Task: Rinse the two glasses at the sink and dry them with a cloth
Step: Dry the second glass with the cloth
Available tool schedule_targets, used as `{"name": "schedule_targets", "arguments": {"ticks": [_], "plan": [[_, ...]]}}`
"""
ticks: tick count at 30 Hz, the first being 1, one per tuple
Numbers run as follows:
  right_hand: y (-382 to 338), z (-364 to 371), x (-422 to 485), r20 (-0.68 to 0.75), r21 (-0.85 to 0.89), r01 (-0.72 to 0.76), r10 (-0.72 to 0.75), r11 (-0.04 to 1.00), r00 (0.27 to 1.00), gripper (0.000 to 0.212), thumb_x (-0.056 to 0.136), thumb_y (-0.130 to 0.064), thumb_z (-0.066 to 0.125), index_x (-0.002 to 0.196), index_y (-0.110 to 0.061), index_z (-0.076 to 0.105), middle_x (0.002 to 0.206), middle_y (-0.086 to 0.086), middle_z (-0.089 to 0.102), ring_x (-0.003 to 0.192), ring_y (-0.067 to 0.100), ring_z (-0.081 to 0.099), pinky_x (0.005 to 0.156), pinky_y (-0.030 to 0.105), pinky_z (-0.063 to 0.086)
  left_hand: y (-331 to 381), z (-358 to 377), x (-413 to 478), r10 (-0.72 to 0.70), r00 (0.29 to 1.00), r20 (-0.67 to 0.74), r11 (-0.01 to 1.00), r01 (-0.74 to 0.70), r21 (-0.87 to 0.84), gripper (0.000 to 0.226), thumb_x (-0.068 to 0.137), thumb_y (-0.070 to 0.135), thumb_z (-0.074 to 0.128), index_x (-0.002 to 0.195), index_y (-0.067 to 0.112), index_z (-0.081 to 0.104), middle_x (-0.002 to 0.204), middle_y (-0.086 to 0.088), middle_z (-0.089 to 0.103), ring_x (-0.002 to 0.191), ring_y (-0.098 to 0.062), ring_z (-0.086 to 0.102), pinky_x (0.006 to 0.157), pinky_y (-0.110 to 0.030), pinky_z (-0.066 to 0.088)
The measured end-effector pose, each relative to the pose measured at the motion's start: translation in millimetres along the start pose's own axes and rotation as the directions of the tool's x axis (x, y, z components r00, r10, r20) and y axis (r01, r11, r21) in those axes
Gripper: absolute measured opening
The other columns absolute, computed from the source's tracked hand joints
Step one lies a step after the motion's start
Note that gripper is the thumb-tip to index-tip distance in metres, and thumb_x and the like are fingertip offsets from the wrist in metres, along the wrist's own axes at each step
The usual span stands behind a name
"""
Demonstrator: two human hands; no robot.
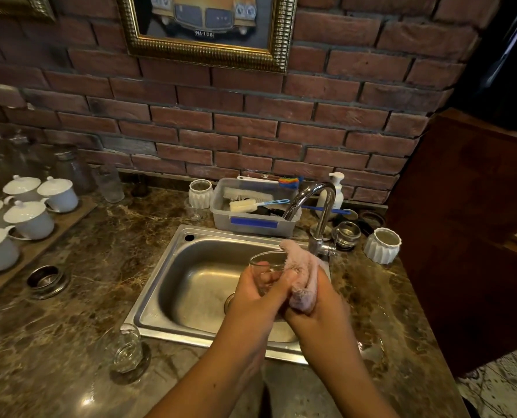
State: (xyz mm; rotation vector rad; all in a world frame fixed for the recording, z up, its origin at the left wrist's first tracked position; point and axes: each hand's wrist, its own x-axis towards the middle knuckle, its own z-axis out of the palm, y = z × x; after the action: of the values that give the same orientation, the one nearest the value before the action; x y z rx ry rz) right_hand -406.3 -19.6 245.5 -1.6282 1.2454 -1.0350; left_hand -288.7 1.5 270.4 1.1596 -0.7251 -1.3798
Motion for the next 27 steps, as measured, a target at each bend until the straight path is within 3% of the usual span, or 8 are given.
{"name": "schedule_targets", "arguments": {"ticks": [4, 7, 12, 15, 18, 20, 23, 27], "plan": [[-9, -1, -3, -0.006, 0.022, -0.023, 0.023, 0.999, 1.000, 0.056, 0.083, -0.015, 0.079, 0.134, -0.027, 0.059, 0.113, -0.014, 0.074, 0.105, -0.001, 0.069, 0.086, 0.022, 0.059, -3, -11, 1, -0.028, 1.000, -0.005, 0.993, 0.027, -0.118, 0.059, 0.074, 0.034, 0.084, 0.124, 0.013, 0.059, 0.115, -0.014, 0.075, 0.105, -0.028, 0.071, 0.079, -0.039, 0.055], [-22, -13, -2, 0.010, 0.247, -0.129, 0.131, 0.960, 0.991, 0.035, 0.081, -0.026, 0.069, 0.116, -0.024, 0.067, 0.107, -0.004, 0.078, 0.096, 0.008, 0.074, 0.075, 0.024, 0.060, -6, -22, 2, -0.016, 1.000, 0.011, 0.982, 0.018, -0.190, 0.076, 0.063, 0.022, 0.088, 0.129, 0.011, 0.053, 0.119, -0.020, 0.071, 0.101, -0.033, 0.071, 0.075, -0.042, 0.056], [-36, -39, 7, -0.082, 0.576, -0.205, 0.305, 0.792, 0.949, 0.057, 0.075, -0.032, 0.064, 0.129, -0.015, 0.058, 0.116, 0.012, 0.074, 0.108, 0.030, 0.070, 0.092, 0.044, 0.055, 3, -36, -1, 0.022, 0.995, 0.100, 0.989, -0.008, -0.147, 0.077, 0.040, 0.041, 0.099, 0.109, 0.023, 0.068, 0.112, -0.014, 0.075, 0.096, -0.029, 0.072, 0.078, -0.046, 0.056], [-47, -44, 10, -0.112, 0.485, -0.179, 0.264, 0.856, 0.958, 0.065, 0.076, -0.047, 0.076, 0.132, -0.021, 0.057, 0.121, 0.008, 0.070, 0.114, 0.026, 0.067, 0.101, 0.048, 0.052, 5, -41, -2, 0.002, 0.986, 0.168, 0.984, 0.028, -0.178, 0.075, 0.036, 0.053, 0.099, 0.101, 0.026, 0.074, 0.111, -0.016, 0.075, 0.091, -0.027, 0.074, 0.073, -0.045, 0.060], [-58, -39, 5, -0.011, 0.314, -0.149, 0.160, 0.938, 0.987, 0.041, 0.067, -0.050, 0.071, 0.103, -0.033, 0.065, 0.098, -0.003, 0.071, 0.095, 0.008, 0.068, 0.087, 0.035, 0.057, 2, -42, -6, -0.033, 0.977, 0.209, 0.976, 0.076, -0.205, 0.082, 0.039, 0.056, 0.097, 0.109, 0.019, 0.075, 0.103, -0.012, 0.076, 0.089, -0.027, 0.075, 0.075, -0.063, 0.059], [-61, -31, 3, 0.109, 0.224, -0.089, 0.066, 0.970, 0.992, 0.033, 0.076, -0.045, 0.070, 0.105, -0.032, 0.063, 0.089, -0.002, 0.070, 0.082, 0.004, 0.069, 0.070, 0.025, 0.060, 1, -41, -7, -0.025, 0.982, 0.187, 0.973, 0.067, -0.220, 0.078, 0.036, 0.056, 0.097, 0.102, 0.020, 0.078, 0.096, -0.010, 0.077, 0.082, -0.024, 0.075, 0.058, -0.049, 0.063], [-58, -18, 4, 0.216, 0.104, 0.002, -0.025, 0.995, 0.976, 0.036, 0.083, -0.044, 0.065, 0.116, -0.029, 0.062, 0.104, -0.006, 0.072, 0.094, 0.016, 0.070, 0.084, 0.033, 0.061, 5, -40, -9, 0.025, 0.996, 0.082, 0.985, -0.011, -0.171, 0.072, 0.038, 0.056, 0.097, 0.099, 0.024, 0.077, 0.097, -0.011, 0.078, 0.076, -0.024, 0.075, 0.046, -0.031, 0.056], [-49, -11, 11, 0.276, 0.053, 0.024, -0.038, 0.998, 0.960, 0.052, 0.084, -0.046, 0.057, 0.136, -0.041, 0.052, 0.119, -0.034, 0.066, 0.114, -0.013, 0.059, 0.092, 0.003, 0.045, 6, -45, -7, 0.066, 0.993, -0.098, 0.991, -0.077, -0.111, 0.055, 0.070, 0.051, 0.086, 0.104, 0.013, 0.064, 0.089, -0.013, 0.076, 0.066, -0.022, 0.070, 0.041, -0.027, 0.049]]}}
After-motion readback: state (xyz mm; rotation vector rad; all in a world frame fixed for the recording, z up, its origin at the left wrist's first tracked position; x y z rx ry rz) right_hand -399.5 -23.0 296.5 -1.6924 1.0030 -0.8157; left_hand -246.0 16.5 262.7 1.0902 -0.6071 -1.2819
